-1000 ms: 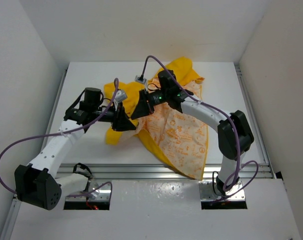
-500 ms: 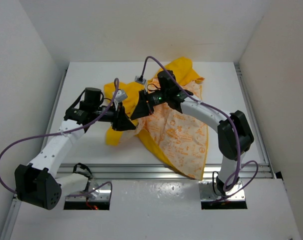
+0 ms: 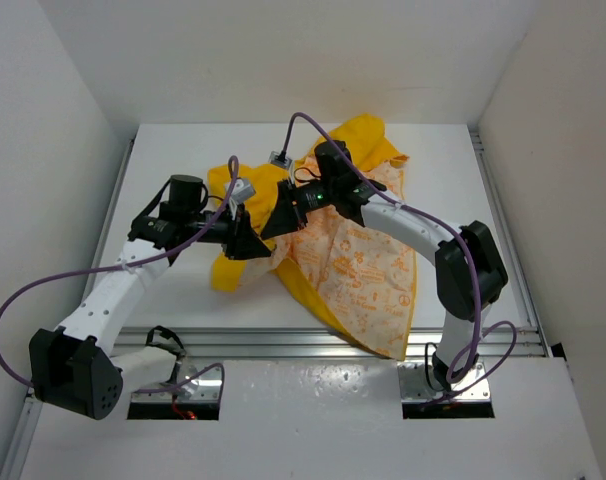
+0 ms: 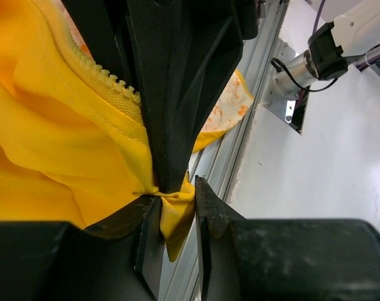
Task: Zip up the jacket
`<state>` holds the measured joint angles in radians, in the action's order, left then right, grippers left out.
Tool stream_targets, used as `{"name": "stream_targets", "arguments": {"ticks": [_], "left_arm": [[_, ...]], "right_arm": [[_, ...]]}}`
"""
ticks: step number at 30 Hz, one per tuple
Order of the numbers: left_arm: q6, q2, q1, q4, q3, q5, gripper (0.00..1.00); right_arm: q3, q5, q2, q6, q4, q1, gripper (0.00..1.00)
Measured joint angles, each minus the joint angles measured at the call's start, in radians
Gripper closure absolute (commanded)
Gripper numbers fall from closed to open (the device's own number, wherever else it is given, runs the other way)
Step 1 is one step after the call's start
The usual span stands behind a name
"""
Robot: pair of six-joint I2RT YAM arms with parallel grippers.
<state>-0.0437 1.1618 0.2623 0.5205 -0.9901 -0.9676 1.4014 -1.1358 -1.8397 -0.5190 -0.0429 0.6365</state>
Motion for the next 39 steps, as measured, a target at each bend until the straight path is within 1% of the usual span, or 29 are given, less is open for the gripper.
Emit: {"name": "stream_targets", "arguments": {"ticks": [3, 7, 13, 14, 16, 19, 20, 24, 26, 27, 28, 29, 30, 31, 32, 34, 35, 37, 39], "left_arm": [[0.003, 0.0, 0.001, -0.004, 0.0, 0.008, 0.73], [0.011, 0.0, 0.002, -0.006, 0.0, 0.014, 0.67], [0.035, 0.0, 0.005, -0.014, 0.0, 0.024, 0.65], [0.038, 0.0, 0.005, -0.015, 0.0, 0.026, 0.69], [0.044, 0.0, 0.005, -0.018, 0.0, 0.032, 0.7], [0.052, 0.0, 0.007, -0.022, 0.0, 0.045, 0.76], [0.055, 0.0, 0.007, -0.025, 0.0, 0.048, 0.81], [0.063, 0.0, 0.008, -0.037, 0.002, 0.06, 0.86], [0.07, 0.0, 0.01, -0.04, 0.004, 0.063, 0.93], [0.074, 0.0, 0.011, -0.041, 0.006, 0.064, 1.0], [0.076, 0.0, 0.012, -0.043, 0.007, 0.064, 1.0], [0.079, -0.002, 0.013, -0.052, 0.013, 0.064, 1.0], [0.085, -0.004, 0.013, -0.063, 0.02, 0.064, 1.0], [0.095, -0.012, 0.014, -0.084, 0.034, 0.053, 1.0], [0.108, -0.029, 0.014, -0.107, 0.051, 0.055, 1.0], [0.132, -0.07, 0.02, -0.167, 0.092, 0.071, 1.0], [0.142, -0.089, 0.023, -0.205, 0.11, 0.086, 1.0], [0.171, -0.119, 0.032, -0.299, 0.149, 0.136, 1.0], [0.197, -0.144, 0.032, -0.351, 0.182, 0.175, 1.0]], "right_arm": [[0.0, 0.003, 0.0, 0.0, 0.0, 0.0, 1.0], [0.0, 0.008, 0.0, 0.001, 0.0, 0.0, 1.0], [0.0, 0.021, 0.0, 0.005, 0.0, 0.0, 1.0], [0.0, 0.022, 0.0, 0.005, 0.0, 0.0, 1.0], [0.0, 0.023, 0.001, 0.004, -0.001, 0.0, 1.0], [0.0, 0.023, 0.002, 0.003, -0.001, 0.0, 1.0], [0.0, 0.023, 0.003, 0.002, -0.002, 0.0, 1.0], [-0.002, 0.026, 0.006, -0.002, -0.009, 0.0, 1.0], [-0.006, 0.029, 0.008, -0.003, -0.01, 0.0, 1.0], [-0.008, 0.029, 0.01, -0.003, -0.01, 0.0, 0.89], [-0.01, 0.03, 0.01, -0.004, -0.01, 0.0, 0.89], [-0.01, 0.032, 0.011, -0.004, -0.011, 0.0, 0.64], [-0.012, 0.042, 0.013, -0.006, -0.006, 0.0, 0.59], [-0.014, 0.066, 0.014, 0.008, 0.001, 0.0, 0.48], [-0.018, 0.083, 0.015, 0.007, 0.011, -0.004, 0.45], [-0.024, 0.103, 0.018, 0.001, 0.021, -0.02, 0.44], [-0.031, 0.102, 0.024, -0.022, 0.017, -0.03, 0.39], [-0.064, 0.083, 0.054, -0.102, -0.019, -0.083, 0.4], [-0.085, 0.063, 0.093, -0.15, -0.026, -0.168, 0.43]]}}
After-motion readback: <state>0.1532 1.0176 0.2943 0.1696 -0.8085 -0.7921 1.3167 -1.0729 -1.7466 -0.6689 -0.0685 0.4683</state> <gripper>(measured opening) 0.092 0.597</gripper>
